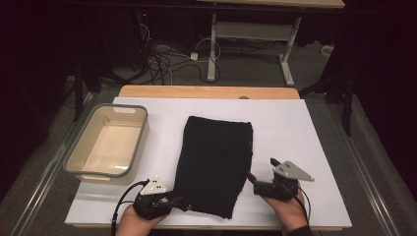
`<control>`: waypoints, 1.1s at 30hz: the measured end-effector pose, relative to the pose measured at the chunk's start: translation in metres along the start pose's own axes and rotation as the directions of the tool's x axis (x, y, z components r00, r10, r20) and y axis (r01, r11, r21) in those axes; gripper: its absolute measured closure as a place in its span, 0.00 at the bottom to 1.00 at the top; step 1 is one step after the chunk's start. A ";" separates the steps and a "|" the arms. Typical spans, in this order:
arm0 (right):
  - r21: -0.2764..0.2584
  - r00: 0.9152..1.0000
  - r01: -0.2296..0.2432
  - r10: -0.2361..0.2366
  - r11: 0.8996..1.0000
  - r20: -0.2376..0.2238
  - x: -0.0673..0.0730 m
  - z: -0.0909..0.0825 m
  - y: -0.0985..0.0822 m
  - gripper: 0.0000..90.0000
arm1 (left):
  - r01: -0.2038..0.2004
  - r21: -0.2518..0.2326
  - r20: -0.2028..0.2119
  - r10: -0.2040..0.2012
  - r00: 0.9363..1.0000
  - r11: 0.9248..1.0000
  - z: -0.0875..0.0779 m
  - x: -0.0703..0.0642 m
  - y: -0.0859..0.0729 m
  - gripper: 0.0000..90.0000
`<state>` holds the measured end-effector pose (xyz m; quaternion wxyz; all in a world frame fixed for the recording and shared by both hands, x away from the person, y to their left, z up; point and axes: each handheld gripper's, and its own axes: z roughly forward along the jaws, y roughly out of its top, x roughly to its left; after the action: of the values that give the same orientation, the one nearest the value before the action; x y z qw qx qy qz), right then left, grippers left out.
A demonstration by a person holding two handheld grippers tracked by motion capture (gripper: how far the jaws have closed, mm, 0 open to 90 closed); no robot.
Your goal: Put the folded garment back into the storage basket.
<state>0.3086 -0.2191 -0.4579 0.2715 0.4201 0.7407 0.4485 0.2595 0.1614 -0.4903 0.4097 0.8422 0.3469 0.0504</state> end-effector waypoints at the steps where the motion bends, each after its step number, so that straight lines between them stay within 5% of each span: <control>1: 0.001 1.000 -0.022 0.022 1.000 0.011 -0.003 0.008 0.007 0.14 | -0.010 -0.005 -0.008 0.010 1.000 1.000 0.000 -0.001 -0.001 0.75; 8: 0.077 0.992 -0.111 0.105 0.991 0.074 -0.033 0.078 0.044 0.30 | -0.030 -0.032 -0.016 0.029 0.999 0.999 0.000 -0.002 -0.004 0.74; 17: 0.154 0.973 -0.226 0.213 0.962 0.092 -0.071 0.144 0.054 0.40 | -0.015 -0.041 0.002 0.015 1.000 0.999 0.000 0.001 -0.006 0.74; 20: 0.195 0.977 -0.203 0.186 0.959 0.104 -0.074 0.155 0.052 0.37 | -0.010 -0.040 0.010 0.010 1.000 0.999 0.000 0.002 -0.006 0.74; 22: 0.237 0.973 -0.230 0.219 0.944 0.074 -0.077 0.157 0.049 0.38 | -0.008 -0.041 0.011 0.009 1.000 0.999 0.000 0.002 -0.006 0.74; 25: 0.263 0.982 -0.191 0.182 0.946 0.058 -0.073 0.154 0.049 0.48 | -0.007 -0.040 0.014 0.007 1.000 0.999 0.000 0.003 -0.006 0.74; 33: 0.265 0.979 -0.175 0.196 0.948 -0.055 -0.071 0.152 0.046 0.81 | -0.004 -0.042 0.014 0.004 1.000 0.999 0.000 0.002 -0.006 0.74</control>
<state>0.4796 -0.2027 -0.4833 0.1407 0.5013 0.7603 0.3884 0.2580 0.1655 -0.4953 0.4297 0.8344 0.3411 0.0524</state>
